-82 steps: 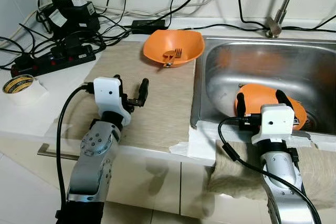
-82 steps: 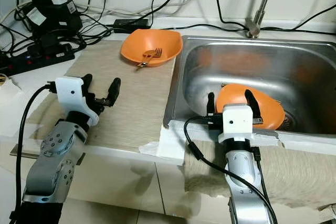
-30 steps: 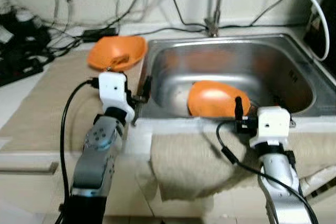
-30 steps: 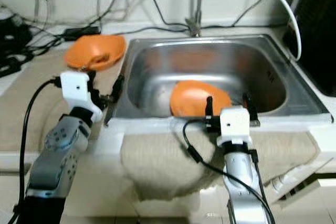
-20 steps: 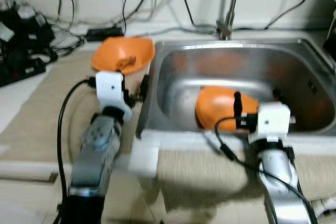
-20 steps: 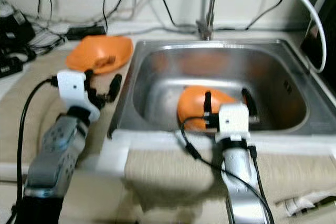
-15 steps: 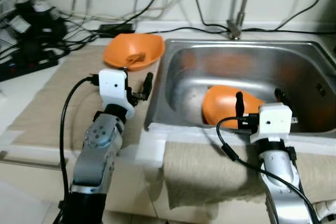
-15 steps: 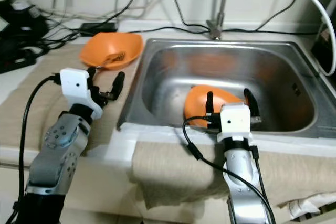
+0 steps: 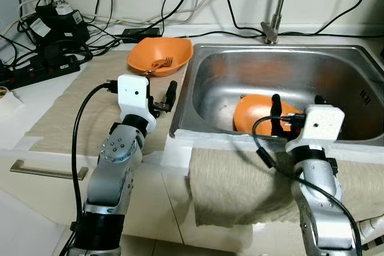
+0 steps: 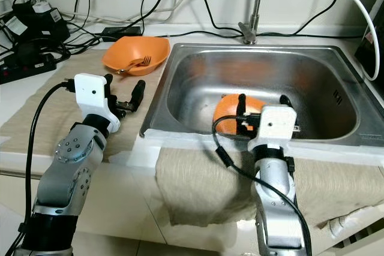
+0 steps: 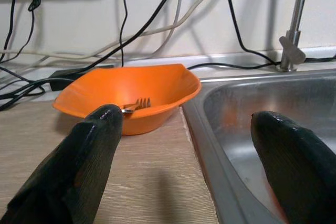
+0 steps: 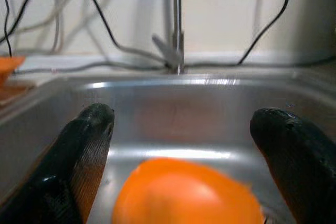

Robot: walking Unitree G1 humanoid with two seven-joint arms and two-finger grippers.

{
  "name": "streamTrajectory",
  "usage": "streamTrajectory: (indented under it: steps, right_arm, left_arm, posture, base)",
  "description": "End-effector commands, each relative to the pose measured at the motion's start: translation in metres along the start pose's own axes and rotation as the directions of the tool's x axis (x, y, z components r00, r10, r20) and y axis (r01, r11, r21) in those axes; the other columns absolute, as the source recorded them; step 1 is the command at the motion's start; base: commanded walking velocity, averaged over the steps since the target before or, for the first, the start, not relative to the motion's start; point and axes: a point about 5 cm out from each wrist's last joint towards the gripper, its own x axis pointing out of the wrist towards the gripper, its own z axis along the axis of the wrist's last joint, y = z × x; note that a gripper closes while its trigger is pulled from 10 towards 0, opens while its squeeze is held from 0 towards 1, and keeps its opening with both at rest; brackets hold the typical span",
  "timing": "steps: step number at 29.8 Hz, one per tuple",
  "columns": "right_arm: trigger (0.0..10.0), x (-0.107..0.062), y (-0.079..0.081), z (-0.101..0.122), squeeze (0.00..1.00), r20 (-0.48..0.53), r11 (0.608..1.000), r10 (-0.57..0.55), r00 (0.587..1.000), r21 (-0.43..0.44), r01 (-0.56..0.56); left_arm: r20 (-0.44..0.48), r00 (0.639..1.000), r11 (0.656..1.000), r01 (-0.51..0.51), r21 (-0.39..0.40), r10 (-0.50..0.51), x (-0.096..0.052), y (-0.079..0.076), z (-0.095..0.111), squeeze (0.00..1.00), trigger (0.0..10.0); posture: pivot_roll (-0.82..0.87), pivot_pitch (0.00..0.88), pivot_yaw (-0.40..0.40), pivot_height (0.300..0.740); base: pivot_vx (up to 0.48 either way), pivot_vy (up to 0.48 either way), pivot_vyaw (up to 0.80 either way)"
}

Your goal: Kitchen organization

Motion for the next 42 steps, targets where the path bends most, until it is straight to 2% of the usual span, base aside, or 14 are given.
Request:
streamTrajectory:
  steps: [1,10,12,13,14,15,19,21,23,25,28,32,34,42]
  right_arm:
    - [10.0,0.002,0.003,0.001,0.0,-0.008,1.0,0.021,1.0,0.012,-0.021]
    - [10.0,0.002,0.011,0.002,0.0,-0.042,0.994,0.11,0.993,-0.007,-0.111]
    - [10.0,0.001,0.013,0.008,0.0,-0.037,0.986,0.167,0.985,-0.005,-0.168]
    - [10.0,0.0,0.013,0.013,0.0,-0.039,0.972,0.233,0.972,0.005,-0.233]
    - [10.0,0.0,0.013,0.013,0.0,-0.039,0.972,0.233,0.972,0.005,-0.233]
    - [10.0,-0.002,0.007,0.021,0.0,-0.046,0.954,0.301,0.953,0.012,-0.301]
    - [10.0,-0.004,-0.001,0.028,0.0,-0.051,0.937,0.349,0.936,0.006,-0.349]
    - [10.0,-0.004,-0.008,0.034,0.0,-0.059,0.92,0.392,0.918,-0.005,-0.393]
    - [10.0,-0.004,-0.008,0.034,0.0,-0.059,0.92,0.392,0.918,-0.005,-0.393]
    - [10.0,-0.003,-0.013,0.042,0.0,-0.058,0.901,0.433,0.9,0.006,-0.433]
    - [10.0,-0.005,-0.01,0.045,0.0,-0.067,0.872,0.49,0.869,0.028,-0.489]
    - [10.0,-0.006,-0.009,0.045,0.0,-0.071,0.87,0.493,0.867,0.039,-0.492]
    - [10.0,-0.009,-0.005,0.044,0.0,-0.08,0.866,0.499,0.863,0.083,-0.494]
    - [10.0,-0.017,0.005,0.04,0.0,-0.093,0.852,0.517,0.851,0.145,-0.502]
  left_arm:
    - [-0.012,1.0,1.0,-0.014,-0.007,0.014,0.002,0.002,-0.001,0.0,10.0]
    - [-0.02,1.0,1.0,-0.018,-0.015,0.018,0.0,0.001,-0.002,0.0,10.0]
    - [-0.02,1.0,1.0,-0.018,-0.016,0.018,0.001,0.002,-0.002,0.0,10.0]
    - [-0.02,1.0,1.0,-0.017,-0.013,0.017,0.003,0.002,-0.001,0.0,10.0]
    - [-0.02,1.0,1.0,-0.017,-0.013,0.017,0.003,0.002,-0.001,0.0,10.0]
    - [-0.022,1.0,1.0,-0.01,-0.002,0.01,0.008,0.003,-0.001,0.0,10.0]
    - [-0.025,1.0,1.0,-0.007,0.006,0.007,0.014,0.003,-0.001,0.0,10.0]
    - [-0.029,1.0,1.0,-0.007,0.009,0.007,0.023,0.005,0.001,0.0,10.0]
    - [-0.029,1.0,1.0,-0.007,0.009,0.007,0.023,0.005,0.001,0.0,10.0]
    - [-0.025,1.0,0.999,0.018,0.027,-0.018,0.034,0.001,0.005,0.0,10.0]
    - [-0.031,0.998,0.997,0.061,0.053,-0.059,0.046,-0.009,0.008,0.0,10.0]
    - [-0.039,0.997,0.995,0.073,0.061,-0.07,0.048,-0.012,0.008,0.0,10.0]
    - [-0.043,0.996,0.994,0.081,0.074,-0.078,0.057,-0.017,0.008,0.0,10.0]
    - [-0.046,0.997,0.993,0.072,0.091,-0.068,0.072,-0.015,0.016,0.0,10.0]
  posture:
    - [-0.05,0.0,0.089,0.736]
    - [-0.04,0.0,0.082,0.736]
    - [-0.04,0.0,0.082,0.736]
    - [-0.05,0.0,0.083,0.736]
    - [-0.05,0.0,0.083,0.736]
    - [-0.05,0.0,0.081,0.736]
    - [-0.06,0.0,0.08,0.736]
    - [-0.07,0.0,0.079,0.736]
    - [-0.07,0.0,0.079,0.736]
    - [-0.08,0.0,0.082,0.736]
    - [-0.08,0.0,0.088,0.736]
    - [-0.08,0.0,0.091,0.736]
    - [-0.08,0.0,0.095,0.736]
    - [-0.09,0.0,0.098,0.736]
  base:
    - [0.0,0.0,0.0]
    - [0.0,0.0,0.0]
    - [0.0,0.0,0.0]
    - [0.0,0.0,0.0]
    - [0.0,0.0,0.0]
    - [0.0,0.0,0.0]
    - [0.0,0.0,0.0]
    - [0.0,0.0,0.0]
    - [0.0,0.0,0.0]
    - [0.0,0.0,0.0]
    - [0.0,0.0,0.0]
    - [0.0,0.0,0.0]
    - [0.0,0.0,0.0]
    - [0.0,0.0,0.0]
